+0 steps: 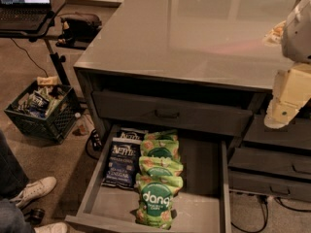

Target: Pick blue chip bag from middle drawer and place on counter

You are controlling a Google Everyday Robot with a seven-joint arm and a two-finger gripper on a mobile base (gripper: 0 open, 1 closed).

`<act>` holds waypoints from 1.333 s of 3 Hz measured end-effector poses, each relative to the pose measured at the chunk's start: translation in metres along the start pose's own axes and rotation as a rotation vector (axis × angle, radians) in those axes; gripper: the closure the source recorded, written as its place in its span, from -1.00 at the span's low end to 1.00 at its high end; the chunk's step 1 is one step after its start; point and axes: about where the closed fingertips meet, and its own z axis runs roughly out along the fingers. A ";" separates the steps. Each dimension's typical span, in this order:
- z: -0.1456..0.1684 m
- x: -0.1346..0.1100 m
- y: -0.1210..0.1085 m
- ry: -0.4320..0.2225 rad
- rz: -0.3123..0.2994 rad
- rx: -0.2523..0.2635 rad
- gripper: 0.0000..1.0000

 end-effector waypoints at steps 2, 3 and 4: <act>0.016 -0.011 0.006 -0.001 -0.014 -0.003 -1.00; 0.051 -0.035 0.012 0.002 -0.047 -0.011 -1.00; 0.089 -0.063 0.016 0.003 -0.076 -0.053 -1.00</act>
Offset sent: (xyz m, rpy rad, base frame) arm 0.0035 0.0372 -0.0449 -0.0056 0.0235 0.0385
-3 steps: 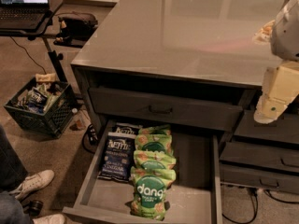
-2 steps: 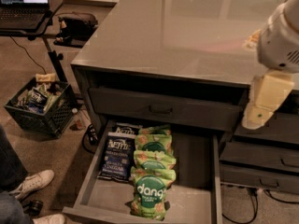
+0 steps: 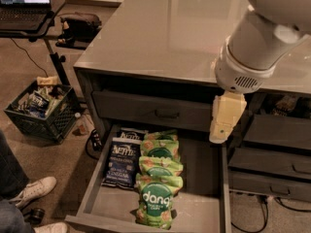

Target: Pick blue chip bag from middle drawer and place on counter

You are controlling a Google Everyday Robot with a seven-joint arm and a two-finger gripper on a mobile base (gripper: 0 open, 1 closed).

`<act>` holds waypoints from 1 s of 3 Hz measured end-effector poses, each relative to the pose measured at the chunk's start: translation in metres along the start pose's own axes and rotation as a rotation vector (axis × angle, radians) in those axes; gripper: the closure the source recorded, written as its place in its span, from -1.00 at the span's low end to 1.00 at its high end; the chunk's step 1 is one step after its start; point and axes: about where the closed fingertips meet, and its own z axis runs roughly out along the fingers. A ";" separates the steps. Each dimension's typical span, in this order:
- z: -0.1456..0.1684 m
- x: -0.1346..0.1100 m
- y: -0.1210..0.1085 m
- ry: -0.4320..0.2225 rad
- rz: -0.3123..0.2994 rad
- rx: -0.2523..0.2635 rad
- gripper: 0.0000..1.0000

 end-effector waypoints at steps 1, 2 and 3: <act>0.000 0.000 0.000 0.000 0.000 0.000 -1.00; 0.023 -0.010 0.009 0.000 -0.007 0.010 -1.00; 0.076 -0.029 0.007 0.007 -0.013 0.012 -1.00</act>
Offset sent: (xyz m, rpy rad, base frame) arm -0.0041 0.0425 -0.0691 -0.0088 -0.0278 0.0123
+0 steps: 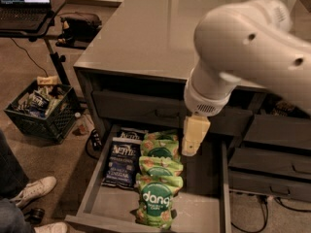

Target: Pick blue chip bag from middle drawer and place on counter

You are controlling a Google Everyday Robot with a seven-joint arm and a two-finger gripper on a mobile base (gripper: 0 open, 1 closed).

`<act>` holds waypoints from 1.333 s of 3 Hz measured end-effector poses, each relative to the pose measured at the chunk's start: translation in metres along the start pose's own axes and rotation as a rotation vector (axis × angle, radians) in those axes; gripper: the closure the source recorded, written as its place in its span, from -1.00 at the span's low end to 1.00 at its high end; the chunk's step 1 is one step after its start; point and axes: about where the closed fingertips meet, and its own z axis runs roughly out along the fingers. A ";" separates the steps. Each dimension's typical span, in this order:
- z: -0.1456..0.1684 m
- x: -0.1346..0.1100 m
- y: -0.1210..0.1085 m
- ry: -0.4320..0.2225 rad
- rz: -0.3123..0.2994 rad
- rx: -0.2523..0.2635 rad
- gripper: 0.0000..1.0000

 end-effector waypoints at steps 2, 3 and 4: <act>0.048 -0.013 -0.011 0.017 0.037 -0.006 -1.00; 0.071 -0.026 -0.005 -0.018 0.006 0.005 -1.00; 0.124 -0.053 -0.001 -0.049 -0.052 0.006 -1.00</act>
Offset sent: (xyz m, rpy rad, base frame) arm 0.0216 0.0155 -0.0363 -0.0055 0.0117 -0.0263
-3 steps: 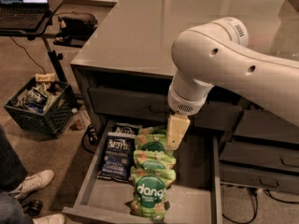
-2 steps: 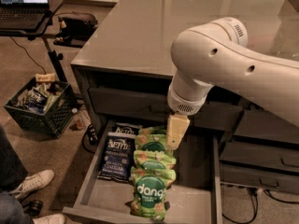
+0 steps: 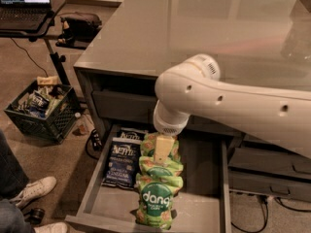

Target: Pick blue chip bag from middle drawer and place on counter

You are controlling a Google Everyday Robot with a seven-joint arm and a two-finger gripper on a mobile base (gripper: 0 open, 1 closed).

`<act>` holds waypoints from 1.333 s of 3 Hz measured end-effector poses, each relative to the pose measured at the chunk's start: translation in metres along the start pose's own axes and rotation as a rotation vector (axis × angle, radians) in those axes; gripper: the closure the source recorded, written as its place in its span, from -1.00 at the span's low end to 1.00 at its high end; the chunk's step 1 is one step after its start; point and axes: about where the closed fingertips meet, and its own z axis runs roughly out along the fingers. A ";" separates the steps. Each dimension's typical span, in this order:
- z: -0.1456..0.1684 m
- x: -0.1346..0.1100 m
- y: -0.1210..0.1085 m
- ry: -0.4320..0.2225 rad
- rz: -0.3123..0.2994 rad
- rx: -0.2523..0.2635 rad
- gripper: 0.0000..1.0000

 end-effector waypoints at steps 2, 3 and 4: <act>0.054 -0.018 0.005 -0.013 -0.028 -0.043 -1.00; 0.050 -0.020 0.006 -0.036 -0.037 -0.032 -1.00; 0.045 -0.035 0.042 -0.087 -0.052 -0.034 -1.00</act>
Offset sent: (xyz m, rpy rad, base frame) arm 0.0091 0.0238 -0.0386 0.0071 0.0253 0.0318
